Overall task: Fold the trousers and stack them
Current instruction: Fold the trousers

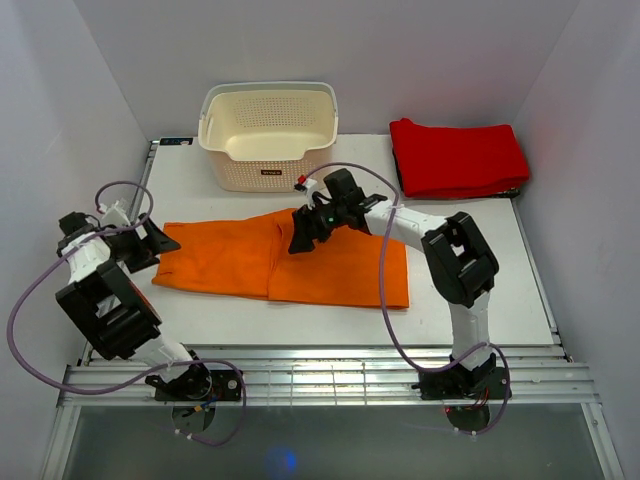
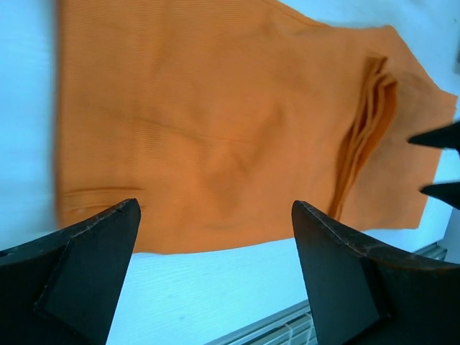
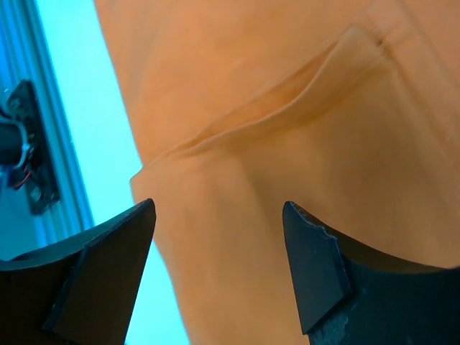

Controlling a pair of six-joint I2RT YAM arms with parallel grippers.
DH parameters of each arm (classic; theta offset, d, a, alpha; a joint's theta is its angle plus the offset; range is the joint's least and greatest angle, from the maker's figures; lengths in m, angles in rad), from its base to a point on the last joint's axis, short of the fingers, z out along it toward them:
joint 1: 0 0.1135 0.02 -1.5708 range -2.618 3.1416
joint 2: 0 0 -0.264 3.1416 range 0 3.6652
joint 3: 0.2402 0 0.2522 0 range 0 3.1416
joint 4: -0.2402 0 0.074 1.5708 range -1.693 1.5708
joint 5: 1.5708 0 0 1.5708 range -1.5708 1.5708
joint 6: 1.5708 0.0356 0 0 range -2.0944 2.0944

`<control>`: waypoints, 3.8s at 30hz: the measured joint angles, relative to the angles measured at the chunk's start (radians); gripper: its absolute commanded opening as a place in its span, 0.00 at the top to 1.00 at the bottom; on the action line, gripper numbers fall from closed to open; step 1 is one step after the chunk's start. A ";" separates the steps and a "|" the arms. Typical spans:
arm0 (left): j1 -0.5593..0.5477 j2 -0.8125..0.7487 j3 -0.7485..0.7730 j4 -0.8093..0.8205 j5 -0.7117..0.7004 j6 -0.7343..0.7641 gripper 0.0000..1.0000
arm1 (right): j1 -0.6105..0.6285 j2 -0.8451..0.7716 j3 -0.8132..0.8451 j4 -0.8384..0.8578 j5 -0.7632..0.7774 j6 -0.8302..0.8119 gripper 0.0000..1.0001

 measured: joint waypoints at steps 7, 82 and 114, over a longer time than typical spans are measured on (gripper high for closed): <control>0.106 0.120 0.024 -0.089 -0.010 0.170 0.03 | 0.008 -0.066 -0.063 -0.019 -0.045 -0.027 0.27; -0.188 0.121 -0.143 0.136 0.100 0.106 0.31 | -1.028 -0.455 -0.295 -0.904 -0.476 -0.607 0.92; -0.264 0.332 -0.123 0.316 0.119 -0.187 1.00 | -0.124 -0.233 -0.099 0.202 -0.268 0.387 0.92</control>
